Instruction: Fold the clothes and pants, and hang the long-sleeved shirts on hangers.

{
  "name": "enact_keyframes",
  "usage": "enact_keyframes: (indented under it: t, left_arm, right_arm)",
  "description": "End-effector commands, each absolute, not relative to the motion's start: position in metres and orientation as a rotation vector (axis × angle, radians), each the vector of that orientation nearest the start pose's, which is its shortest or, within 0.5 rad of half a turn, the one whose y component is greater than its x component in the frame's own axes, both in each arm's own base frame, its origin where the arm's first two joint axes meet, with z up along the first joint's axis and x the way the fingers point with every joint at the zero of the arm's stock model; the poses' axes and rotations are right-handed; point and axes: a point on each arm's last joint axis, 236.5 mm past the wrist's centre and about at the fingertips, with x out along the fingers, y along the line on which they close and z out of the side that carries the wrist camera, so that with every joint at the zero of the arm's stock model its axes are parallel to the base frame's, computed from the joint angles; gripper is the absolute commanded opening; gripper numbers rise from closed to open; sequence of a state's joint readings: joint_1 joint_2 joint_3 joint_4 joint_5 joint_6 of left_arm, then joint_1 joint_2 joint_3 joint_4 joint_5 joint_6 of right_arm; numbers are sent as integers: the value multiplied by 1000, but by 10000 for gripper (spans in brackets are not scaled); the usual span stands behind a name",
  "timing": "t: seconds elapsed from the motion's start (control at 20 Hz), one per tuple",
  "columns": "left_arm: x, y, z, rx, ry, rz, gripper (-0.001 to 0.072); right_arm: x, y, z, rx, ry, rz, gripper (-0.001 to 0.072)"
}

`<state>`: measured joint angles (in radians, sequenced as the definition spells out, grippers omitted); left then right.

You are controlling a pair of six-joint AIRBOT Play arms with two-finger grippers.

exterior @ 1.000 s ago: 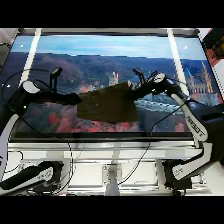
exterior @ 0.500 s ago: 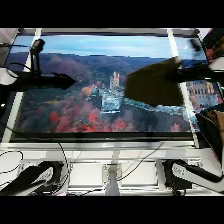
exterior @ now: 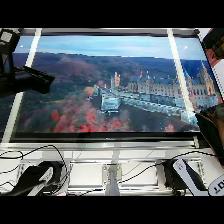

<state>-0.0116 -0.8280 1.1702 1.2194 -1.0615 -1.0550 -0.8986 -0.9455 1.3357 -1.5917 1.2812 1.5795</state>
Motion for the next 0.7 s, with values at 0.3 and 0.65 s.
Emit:
enact_keyframes:
  t: [0.3, 0.65]
  left_arm:
    - [349, -64, 211, 268, 617, -377, 361]
    - [349, -64, 211, 268, 617, -377, 361]
  right_arm:
    - [46, -341, 188, 555, 845, -1366, 31]
    - [38, -355, 196, 527, 785, -1406, 580]
